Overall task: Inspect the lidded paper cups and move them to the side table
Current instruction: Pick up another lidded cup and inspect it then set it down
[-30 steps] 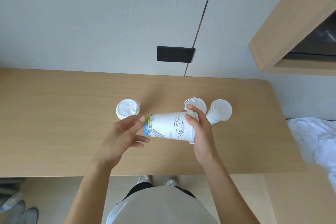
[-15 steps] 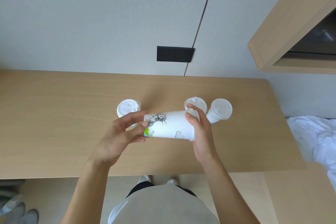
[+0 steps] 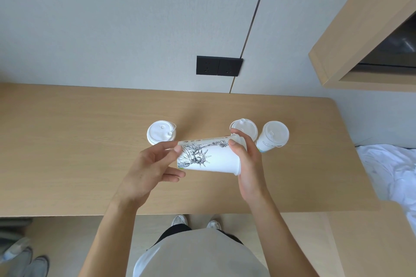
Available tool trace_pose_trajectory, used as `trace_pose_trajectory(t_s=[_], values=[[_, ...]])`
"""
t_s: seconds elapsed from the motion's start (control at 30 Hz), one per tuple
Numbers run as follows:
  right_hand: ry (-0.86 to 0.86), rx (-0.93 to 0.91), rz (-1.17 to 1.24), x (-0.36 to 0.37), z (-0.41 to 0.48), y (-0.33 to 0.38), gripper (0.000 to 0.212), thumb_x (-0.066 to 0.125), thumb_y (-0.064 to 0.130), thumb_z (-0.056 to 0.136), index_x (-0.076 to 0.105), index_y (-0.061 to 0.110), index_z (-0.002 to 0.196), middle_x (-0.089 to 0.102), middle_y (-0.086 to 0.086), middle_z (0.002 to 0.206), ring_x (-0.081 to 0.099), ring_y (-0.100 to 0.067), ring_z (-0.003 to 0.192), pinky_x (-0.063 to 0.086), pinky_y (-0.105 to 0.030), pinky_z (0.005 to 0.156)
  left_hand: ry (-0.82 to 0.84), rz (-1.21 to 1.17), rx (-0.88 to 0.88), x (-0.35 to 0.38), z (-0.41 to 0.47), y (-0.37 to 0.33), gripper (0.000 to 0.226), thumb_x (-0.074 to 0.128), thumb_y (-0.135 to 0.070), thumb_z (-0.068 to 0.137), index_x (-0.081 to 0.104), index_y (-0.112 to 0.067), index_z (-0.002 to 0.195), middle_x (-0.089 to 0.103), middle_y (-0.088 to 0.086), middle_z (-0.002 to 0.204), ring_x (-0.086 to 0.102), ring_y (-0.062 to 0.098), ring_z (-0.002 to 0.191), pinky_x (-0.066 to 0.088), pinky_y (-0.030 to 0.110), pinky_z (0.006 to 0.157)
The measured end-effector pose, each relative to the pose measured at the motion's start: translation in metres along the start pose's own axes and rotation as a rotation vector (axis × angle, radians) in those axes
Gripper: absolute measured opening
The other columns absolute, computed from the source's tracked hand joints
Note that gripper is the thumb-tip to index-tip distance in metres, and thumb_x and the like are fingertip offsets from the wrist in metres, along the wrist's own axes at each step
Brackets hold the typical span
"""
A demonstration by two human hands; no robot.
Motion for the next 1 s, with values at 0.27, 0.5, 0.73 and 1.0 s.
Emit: trace_pose_trajectory(t_s=[0.27, 0.5, 0.73, 1.0], values=[[-0.019, 0.033, 0.036, -0.0012, -0.0005, -0.0038, 0.048, 0.075, 0.05, 0.07, 0.073, 0.04, 0.117, 0.065, 0.007, 0.14, 0.054, -0.019, 0.138, 0.038, -0.057, 0.121, 0.007, 0.009, 0.03, 0.0023, -0.0052, -0.0042, 0.045, 0.073, -0.043, 0.083, 0.072, -0.025, 0.124, 0.075, 0.006, 0.117, 0.077, 0.032, 0.083, 0.062, 0.037, 0.077], [-0.03, 0.041, 0.051, -0.0027, 0.0011, -0.0039, 0.049, 0.075, 0.051, 0.069, 0.073, 0.041, 0.117, 0.066, 0.005, 0.138, 0.055, -0.021, 0.138, 0.037, -0.056, 0.121, 0.054, 0.042, 0.059, -0.0003, -0.0057, -0.0029, 0.046, 0.083, -0.036, 0.084, 0.071, -0.028, 0.127, 0.072, 0.003, 0.129, 0.078, 0.03, 0.095, 0.062, 0.042, 0.085], [-0.024, 0.029, 0.05, -0.0019, 0.0034, -0.0057, 0.048, 0.074, 0.05, 0.069, 0.072, 0.04, 0.116, 0.068, 0.012, 0.121, 0.06, -0.017, 0.122, 0.042, -0.057, 0.117, 0.072, 0.029, 0.084, -0.0008, -0.0048, -0.0049, 0.048, 0.082, -0.023, 0.082, 0.069, -0.024, 0.129, 0.068, 0.001, 0.135, 0.078, 0.041, 0.09, 0.064, 0.04, 0.083], [-0.031, 0.019, 0.056, -0.0017, 0.0034, -0.0044, 0.048, 0.072, 0.052, 0.067, 0.072, 0.04, 0.114, 0.068, 0.013, 0.124, 0.059, -0.019, 0.129, 0.042, -0.055, 0.118, 0.026, 0.049, 0.073, 0.0015, -0.0023, -0.0071, 0.037, 0.081, -0.028, 0.088, 0.072, -0.024, 0.124, 0.073, 0.003, 0.127, 0.078, 0.034, 0.091, 0.064, 0.037, 0.075]])
Point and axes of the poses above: each hand's wrist, its own z-axis towards the middle knuckle, its own x-axis out of the palm, y = z × x, the point moved 3 cm from there along z, towards the middle knuckle
